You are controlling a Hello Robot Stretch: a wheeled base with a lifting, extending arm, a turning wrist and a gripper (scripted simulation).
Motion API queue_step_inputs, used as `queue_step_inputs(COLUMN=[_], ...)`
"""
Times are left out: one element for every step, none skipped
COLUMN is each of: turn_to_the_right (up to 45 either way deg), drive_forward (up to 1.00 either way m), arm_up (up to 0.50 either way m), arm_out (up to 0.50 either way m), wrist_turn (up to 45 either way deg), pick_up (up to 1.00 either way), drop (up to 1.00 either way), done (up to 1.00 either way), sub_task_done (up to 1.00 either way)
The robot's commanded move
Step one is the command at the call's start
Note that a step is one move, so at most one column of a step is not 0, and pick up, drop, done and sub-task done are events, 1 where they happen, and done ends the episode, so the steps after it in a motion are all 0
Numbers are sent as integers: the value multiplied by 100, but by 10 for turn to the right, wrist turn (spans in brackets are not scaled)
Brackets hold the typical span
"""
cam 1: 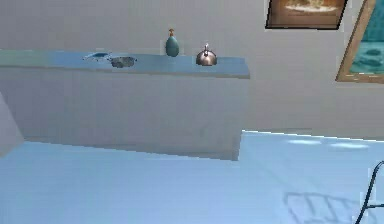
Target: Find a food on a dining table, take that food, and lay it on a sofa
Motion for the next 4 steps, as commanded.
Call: queue_step_inputs(turn_to_the_right=[30,0,150,0], drive_forward=[0,30,0,0], arm_up=[0,0,0,50], arm_out=[0,0,0,0], wrist_turn=[0,0,0,0], pick_up=[0,0,0,0], drop=[0,0,0,0], done=[0,0,0,0], sub_task_done=[0,0,0,0])
